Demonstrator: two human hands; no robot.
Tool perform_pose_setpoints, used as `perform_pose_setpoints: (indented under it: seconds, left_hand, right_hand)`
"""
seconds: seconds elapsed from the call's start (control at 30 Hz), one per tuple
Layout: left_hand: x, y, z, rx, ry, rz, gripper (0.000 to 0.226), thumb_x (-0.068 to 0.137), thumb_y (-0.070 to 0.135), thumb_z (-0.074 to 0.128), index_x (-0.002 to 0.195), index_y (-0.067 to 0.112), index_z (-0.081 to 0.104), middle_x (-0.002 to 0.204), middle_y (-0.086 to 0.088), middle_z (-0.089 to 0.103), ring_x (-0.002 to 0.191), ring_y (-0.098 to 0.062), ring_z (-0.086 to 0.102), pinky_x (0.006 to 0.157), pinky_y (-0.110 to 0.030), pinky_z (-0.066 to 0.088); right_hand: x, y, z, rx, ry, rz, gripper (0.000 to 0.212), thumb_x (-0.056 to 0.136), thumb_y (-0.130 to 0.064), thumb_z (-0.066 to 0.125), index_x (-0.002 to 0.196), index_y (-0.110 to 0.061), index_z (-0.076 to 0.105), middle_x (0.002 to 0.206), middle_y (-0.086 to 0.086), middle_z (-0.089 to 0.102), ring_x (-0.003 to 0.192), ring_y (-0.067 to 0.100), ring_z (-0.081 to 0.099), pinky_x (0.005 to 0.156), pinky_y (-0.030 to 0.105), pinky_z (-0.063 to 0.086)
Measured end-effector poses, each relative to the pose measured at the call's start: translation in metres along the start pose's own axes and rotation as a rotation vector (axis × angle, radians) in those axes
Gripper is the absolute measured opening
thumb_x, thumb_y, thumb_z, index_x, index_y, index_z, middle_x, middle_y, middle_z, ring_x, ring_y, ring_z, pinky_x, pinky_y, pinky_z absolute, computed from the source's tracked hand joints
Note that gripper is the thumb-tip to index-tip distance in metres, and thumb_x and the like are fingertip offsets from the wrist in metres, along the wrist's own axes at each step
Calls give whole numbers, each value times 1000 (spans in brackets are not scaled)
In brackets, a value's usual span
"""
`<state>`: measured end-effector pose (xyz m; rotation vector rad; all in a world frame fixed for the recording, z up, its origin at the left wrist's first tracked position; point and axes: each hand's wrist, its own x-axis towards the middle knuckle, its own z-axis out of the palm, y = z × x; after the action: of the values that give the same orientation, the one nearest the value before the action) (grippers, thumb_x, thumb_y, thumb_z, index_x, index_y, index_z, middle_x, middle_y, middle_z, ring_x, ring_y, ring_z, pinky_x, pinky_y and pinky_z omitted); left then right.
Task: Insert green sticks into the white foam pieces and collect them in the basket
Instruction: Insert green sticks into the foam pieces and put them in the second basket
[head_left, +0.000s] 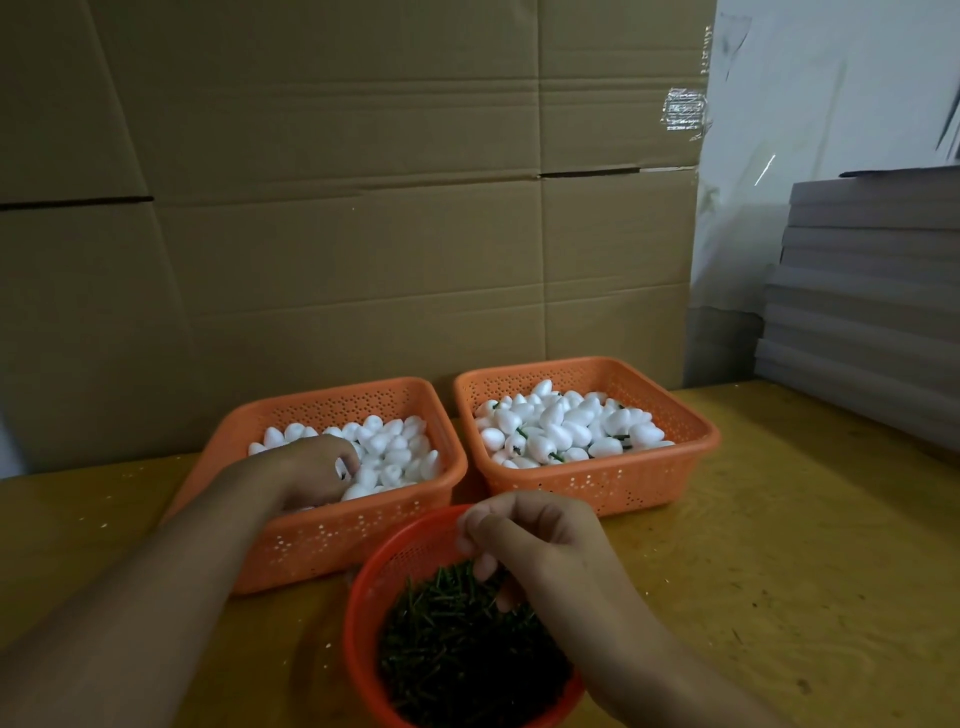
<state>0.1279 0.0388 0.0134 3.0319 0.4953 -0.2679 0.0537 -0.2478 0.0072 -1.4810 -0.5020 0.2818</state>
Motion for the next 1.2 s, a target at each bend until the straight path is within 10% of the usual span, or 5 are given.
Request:
perform_pose_setpoints:
  seconds: [0.4,0.8,0.93,1.2]
  left_hand:
    - [7,-2,3,-275,64,137,23,83,30,73,104,38,69,99,17,64,93,-9,65,82,-30,53]
    - [-82,32,2,-672,702,493,30,81,5,76,95,31,71,100,19,68,99,5,59,74,-4,41]
    - [-113,47,12,-682,747,654,39,81,1,78,96,36,71,109,23,66,107,-3,62,76,-14,47]
    - [-133,61,14,-747,657,689,48,86,21,76,121,50,62,117,20,64,110,-10,63,83,-19,53]
  right_hand:
    - [1,1,-2,8,17,-20,21,94,-20,64,78,-9,73,69,5,65,63,15,57,55,25,46]
    - [4,18,-4,-384,36,-121,13,92,-27,64,83,-32,71,64,-13,66,51,0,54,49,15,41]
    - [4,26,-5,-771,8,-257,20,82,-32,55,98,-31,68,84,-21,67,77,-5,61,65,8,42]
    - [3,32,-7,-1119,-240,-325,35,91,-34,52,125,-28,57,122,-8,59,116,14,50,98,34,46]
